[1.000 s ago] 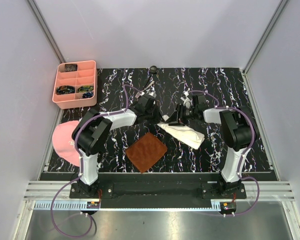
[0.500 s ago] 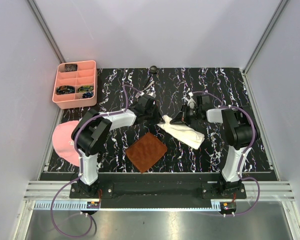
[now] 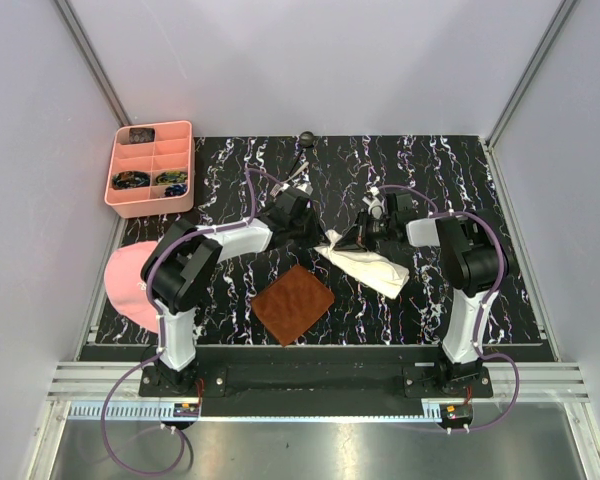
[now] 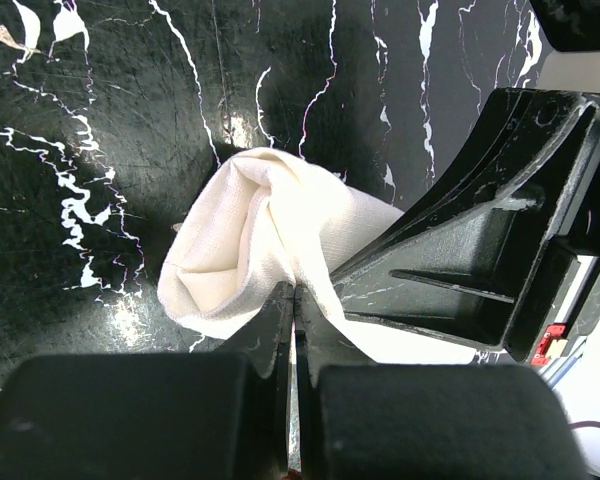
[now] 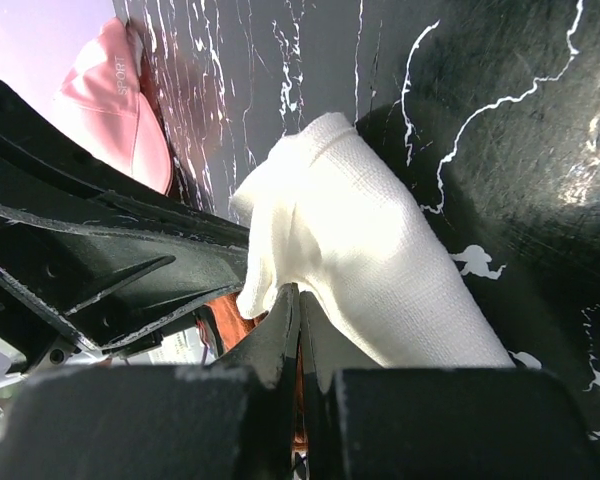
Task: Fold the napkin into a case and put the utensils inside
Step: Grasp the top corner of the smaller rectangle folded napkin from the folded napkin.
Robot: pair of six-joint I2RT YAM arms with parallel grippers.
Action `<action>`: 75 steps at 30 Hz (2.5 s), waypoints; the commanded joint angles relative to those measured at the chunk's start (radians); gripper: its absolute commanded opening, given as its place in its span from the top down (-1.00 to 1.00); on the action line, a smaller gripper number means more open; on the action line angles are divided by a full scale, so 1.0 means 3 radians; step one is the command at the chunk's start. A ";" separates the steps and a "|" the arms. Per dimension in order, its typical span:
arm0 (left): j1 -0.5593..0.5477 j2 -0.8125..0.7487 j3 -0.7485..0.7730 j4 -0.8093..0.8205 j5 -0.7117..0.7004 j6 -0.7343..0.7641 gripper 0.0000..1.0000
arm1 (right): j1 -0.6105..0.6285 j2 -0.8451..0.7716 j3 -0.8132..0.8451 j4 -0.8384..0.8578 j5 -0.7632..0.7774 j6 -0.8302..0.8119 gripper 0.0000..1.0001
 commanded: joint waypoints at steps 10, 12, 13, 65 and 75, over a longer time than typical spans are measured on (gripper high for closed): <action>-0.0168 -0.0188 0.0099 0.0189 0.0103 -0.0075 1.00 | 0.0318 0.0568 0.0455 0.0328 -0.0067 0.0136 0.95; -0.0153 -0.0255 -0.0003 0.0245 0.0016 -0.0096 1.00 | 0.0308 0.0594 0.0496 0.0205 -0.0020 0.0054 0.96; -0.0137 -0.0271 0.0001 0.0210 -0.0030 -0.0096 1.00 | 0.0303 0.0604 0.0491 0.0199 -0.0015 0.0049 0.96; -0.0112 -0.0179 -0.0014 0.0287 0.0128 -0.0152 1.00 | 0.0430 0.0644 0.0613 0.0215 -0.0332 0.0151 0.95; 0.0021 -0.0342 -0.0126 -0.0040 -0.0260 -0.0126 1.00 | 0.0278 0.0365 0.0405 0.0327 -0.0225 0.0258 0.87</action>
